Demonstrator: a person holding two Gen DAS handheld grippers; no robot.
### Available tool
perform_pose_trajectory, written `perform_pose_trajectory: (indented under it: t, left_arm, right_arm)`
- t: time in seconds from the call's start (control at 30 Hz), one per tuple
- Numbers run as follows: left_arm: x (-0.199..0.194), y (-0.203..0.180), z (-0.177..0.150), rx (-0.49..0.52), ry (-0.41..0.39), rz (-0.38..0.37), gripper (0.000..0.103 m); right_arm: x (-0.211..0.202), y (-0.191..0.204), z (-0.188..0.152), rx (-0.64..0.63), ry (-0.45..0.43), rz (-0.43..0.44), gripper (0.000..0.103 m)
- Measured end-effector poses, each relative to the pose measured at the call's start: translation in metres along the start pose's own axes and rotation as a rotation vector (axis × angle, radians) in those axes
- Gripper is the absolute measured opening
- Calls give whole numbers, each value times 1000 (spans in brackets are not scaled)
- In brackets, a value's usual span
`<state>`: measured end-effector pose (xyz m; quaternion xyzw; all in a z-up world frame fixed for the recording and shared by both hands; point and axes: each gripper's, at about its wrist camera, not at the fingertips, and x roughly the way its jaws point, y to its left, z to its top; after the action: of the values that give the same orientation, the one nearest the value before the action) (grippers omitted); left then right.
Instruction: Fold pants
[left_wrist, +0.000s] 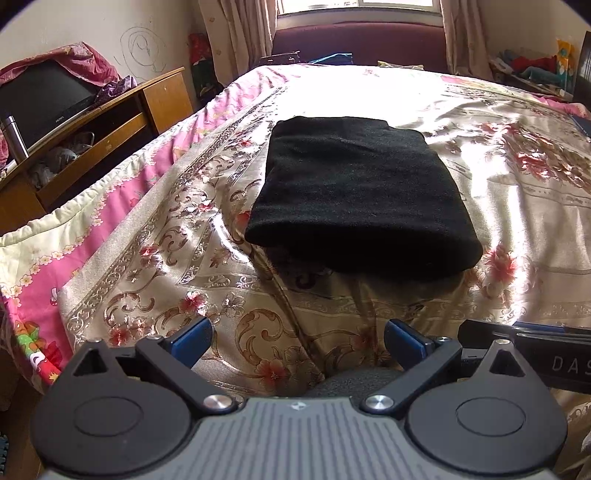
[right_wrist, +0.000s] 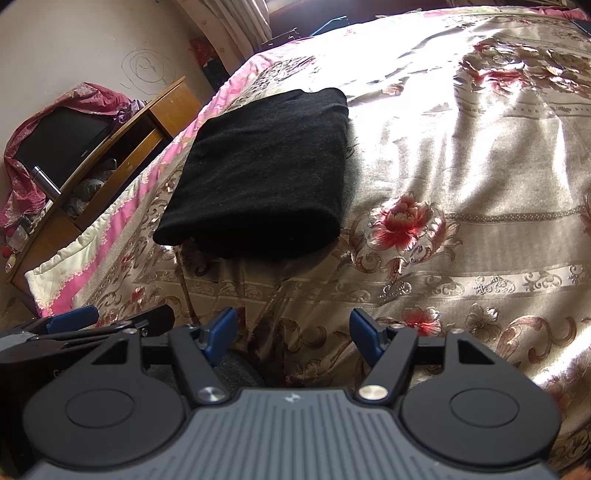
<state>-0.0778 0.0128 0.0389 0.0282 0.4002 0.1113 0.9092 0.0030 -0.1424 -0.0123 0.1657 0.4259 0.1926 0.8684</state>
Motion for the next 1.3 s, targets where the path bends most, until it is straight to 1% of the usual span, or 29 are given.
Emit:
perform_pose_trajectory:
  t: [1.3]
  left_arm:
    - [-4, 3, -7, -11, -11, 18, 103]
  right_arm:
    - [2, 3, -3, -7, 21, 18, 69]
